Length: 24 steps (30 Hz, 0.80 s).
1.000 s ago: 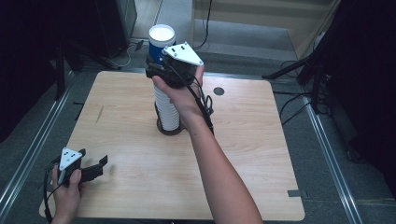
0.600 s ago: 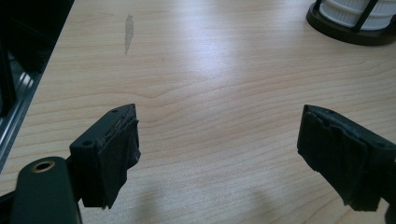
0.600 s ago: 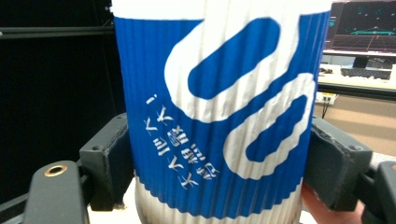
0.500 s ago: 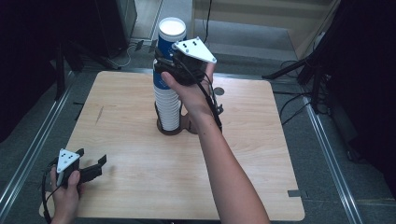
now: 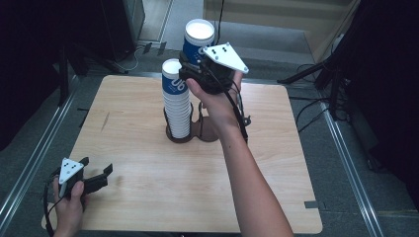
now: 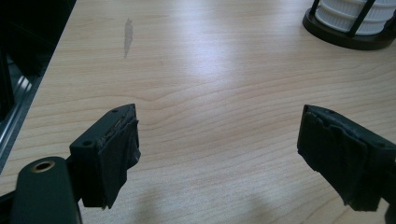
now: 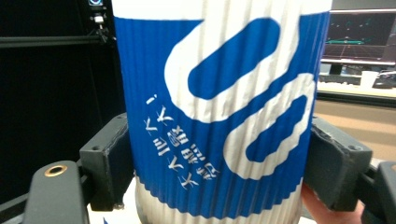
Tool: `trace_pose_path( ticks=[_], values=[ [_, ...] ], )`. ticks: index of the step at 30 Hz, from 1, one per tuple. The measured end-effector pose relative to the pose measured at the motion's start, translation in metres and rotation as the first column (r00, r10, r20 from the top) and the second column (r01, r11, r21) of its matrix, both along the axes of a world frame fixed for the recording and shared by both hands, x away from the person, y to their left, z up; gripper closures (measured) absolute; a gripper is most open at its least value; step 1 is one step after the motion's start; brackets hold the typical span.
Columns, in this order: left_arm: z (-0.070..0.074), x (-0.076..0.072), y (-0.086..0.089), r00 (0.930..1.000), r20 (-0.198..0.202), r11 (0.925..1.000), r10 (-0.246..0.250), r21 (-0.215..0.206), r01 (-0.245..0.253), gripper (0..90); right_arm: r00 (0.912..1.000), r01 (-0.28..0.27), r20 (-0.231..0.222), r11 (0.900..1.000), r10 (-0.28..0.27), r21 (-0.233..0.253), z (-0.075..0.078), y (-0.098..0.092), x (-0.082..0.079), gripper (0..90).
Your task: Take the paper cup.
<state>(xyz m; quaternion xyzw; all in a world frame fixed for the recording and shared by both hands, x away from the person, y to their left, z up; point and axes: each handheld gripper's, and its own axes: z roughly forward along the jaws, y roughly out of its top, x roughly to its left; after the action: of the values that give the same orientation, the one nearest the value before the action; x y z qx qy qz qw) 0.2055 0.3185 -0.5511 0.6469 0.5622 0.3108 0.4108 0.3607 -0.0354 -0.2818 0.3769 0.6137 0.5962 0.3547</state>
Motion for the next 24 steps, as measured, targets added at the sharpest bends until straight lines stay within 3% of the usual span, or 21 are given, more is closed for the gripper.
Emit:
trace_pose_path(
  ticks=[24],
  values=[
    [0.0, 0.0, -0.001, 1.0, -0.001, 0.9999, 0.005, 0.013, -0.005, 13.8, 0.9972, 0.073, -0.013, 0.997, -0.073, 0.004, -0.027, -0.061, -0.022, 19.9]
  ],
)
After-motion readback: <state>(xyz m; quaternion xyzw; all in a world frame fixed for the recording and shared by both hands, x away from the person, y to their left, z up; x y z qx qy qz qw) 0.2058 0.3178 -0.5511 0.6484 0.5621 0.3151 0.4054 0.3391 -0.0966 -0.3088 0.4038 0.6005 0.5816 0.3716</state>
